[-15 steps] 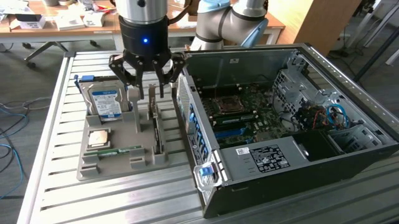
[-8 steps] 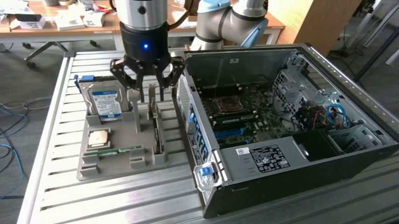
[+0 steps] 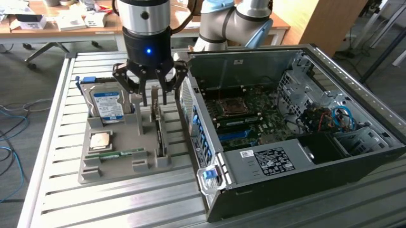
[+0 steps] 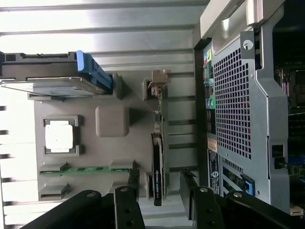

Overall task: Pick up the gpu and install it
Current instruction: 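Pick up the gpu and move the gpu toward the slot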

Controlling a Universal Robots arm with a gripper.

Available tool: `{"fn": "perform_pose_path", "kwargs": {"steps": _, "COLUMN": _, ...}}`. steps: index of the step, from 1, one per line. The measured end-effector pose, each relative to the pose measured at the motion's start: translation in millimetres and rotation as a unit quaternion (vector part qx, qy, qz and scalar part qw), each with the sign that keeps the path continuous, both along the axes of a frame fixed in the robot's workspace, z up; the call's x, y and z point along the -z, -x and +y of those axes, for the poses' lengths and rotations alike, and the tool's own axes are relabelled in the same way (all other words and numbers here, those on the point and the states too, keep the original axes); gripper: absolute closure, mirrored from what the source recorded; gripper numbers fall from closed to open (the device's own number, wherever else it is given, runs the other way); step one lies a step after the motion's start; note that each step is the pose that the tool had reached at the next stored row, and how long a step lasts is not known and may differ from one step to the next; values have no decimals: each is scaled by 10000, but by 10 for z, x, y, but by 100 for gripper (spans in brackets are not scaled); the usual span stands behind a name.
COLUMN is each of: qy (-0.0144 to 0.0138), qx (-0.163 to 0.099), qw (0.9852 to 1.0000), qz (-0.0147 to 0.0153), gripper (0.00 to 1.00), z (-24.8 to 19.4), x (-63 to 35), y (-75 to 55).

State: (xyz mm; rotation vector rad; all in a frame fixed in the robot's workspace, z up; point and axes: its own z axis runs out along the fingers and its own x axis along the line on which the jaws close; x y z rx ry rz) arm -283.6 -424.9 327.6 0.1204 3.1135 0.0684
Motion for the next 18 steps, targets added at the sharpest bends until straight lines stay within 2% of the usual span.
{"fn": "perform_pose_path", "kwargs": {"steps": 18, "qy": 0, "qx": 0, "qw": 10000, "qz": 0, "gripper": 53, "z": 0, "x": 251, "y": 0}}
